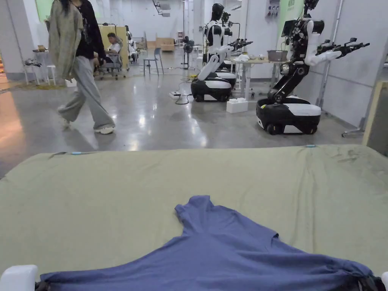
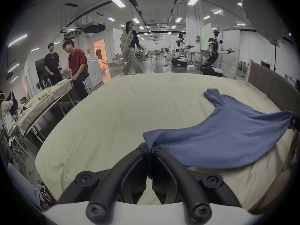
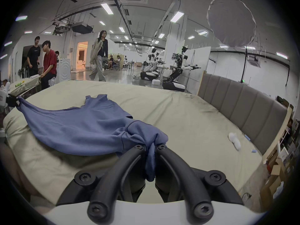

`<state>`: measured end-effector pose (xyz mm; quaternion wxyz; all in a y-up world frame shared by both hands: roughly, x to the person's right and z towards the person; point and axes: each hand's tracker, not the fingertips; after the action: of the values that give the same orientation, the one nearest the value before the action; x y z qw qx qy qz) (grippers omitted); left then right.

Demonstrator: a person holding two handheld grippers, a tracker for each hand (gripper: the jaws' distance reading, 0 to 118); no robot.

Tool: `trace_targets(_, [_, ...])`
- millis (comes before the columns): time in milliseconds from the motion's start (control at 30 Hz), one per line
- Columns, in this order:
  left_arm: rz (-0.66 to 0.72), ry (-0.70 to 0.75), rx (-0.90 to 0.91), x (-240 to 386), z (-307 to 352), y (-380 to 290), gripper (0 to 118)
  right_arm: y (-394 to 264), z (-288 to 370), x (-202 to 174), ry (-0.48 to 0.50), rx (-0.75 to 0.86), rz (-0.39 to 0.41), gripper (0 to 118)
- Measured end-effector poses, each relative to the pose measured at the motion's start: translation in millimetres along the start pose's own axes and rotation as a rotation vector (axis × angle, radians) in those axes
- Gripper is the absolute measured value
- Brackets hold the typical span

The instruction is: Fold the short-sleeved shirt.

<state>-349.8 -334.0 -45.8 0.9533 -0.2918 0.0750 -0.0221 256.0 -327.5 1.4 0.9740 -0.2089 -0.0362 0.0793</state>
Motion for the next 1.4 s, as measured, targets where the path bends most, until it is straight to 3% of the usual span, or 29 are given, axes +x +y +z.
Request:
trace_targets(267, [-0.114,-0.055,-0.127,-2.0,-1.9,-37.2,3,-47.5,7.9,-1.4,0.012,-0.123,0.031,9])
trace_targets(400, [-0.069,-0.049,-0.165,-4.5,-15.9,-49.0,5,-65.4,-14.3,0.9,0.013,-0.256,-0.037,10])
trace_targets(433, [-0.049,-0.041,-0.172,-5.0,-15.7,-49.4,14,-68.9,-16.7,0.7,0.007,-0.276,-0.059,14])
trace_targets(467, [-0.027,-0.036,-0.175,-4.2,-14.8,-49.6,58,-71.1,-16.9,0.0,-0.01,-0.294,-0.08,35])
trace_targets(500, [-0.019,-0.036,-0.178,-5.4,-13.1,-48.6,102,-71.9,-17.8,1.5,-0.043,-0.305,-0.086,69])
trace_targets(533, [-0.012,-0.041,-0.181,-7.3,-7.2,-47.7,118,-71.2,-15.8,2.8,-0.053,-0.301,-0.1,97])
trace_targets(567, [0.028,-0.051,-0.131,-10.6,5.8,-49.5,118,-67.6,-10.0,5.1,-0.023,-0.282,-0.132,107])
trace_targets(633, [0.022,-0.04,-0.003,-11.4,24.8,-41.0,118,-54.2,4.1,3.4,-0.033,-0.216,-0.152,107])
trace_targets(733, [0.075,-0.025,0.027,-13.8,61.1,-35.0,118,-25.7,29.6,-8.2,-0.065,-0.091,-0.127,107])
trace_targets(767, [0.109,-0.02,0.046,-14.2,73.3,-33.8,117,-17.0,42.8,-16.9,-0.113,-0.022,-0.086,105])
trace_targets(800, [0.145,-0.043,0.1,-14.8,86.1,-35.1,105,-10.3,59.8,-27.2,-0.126,0.114,-0.053,100])
trace_targets(833, [0.169,-0.08,0.185,-15.1,98.6,-37.7,83,-3.2,74.3,-36.5,-0.098,0.207,-0.034,92])
trace_targets(867, [0.169,-0.064,0.221,-10.5,112.2,-38.2,45,5.3,82.4,-46.4,-0.073,0.24,-0.033,72])
trace_targets(900, [0.15,-0.026,0.221,-5.8,116.1,-37.8,13,12.6,85.1,-56.2,-0.045,0.231,-0.042,43])
trace_targets(933, [0.125,-0.019,0.229,-1.7,118.2,-38.1,1,20.8,84.3,-62.9,0.027,0.198,-0.059,10])
trace_targets(967, [0.119,-0.034,0.251,-0.5,119.9,-39.1,0,26.8,81.1,-69.0,0.096,0.178,-0.087,6])
trace_targets(1133, [0.081,-0.033,0.233,3.0,113.2,-38.4,0,47.6,80.3,-90.3,0.16,0.192,-0.166,6])
trace_targets(1400, [0.316,-0.059,-0.023,-27.4,47.1,-55.3,0,56.7,82.4,-113.6,0.231,0.202,-0.108,6])
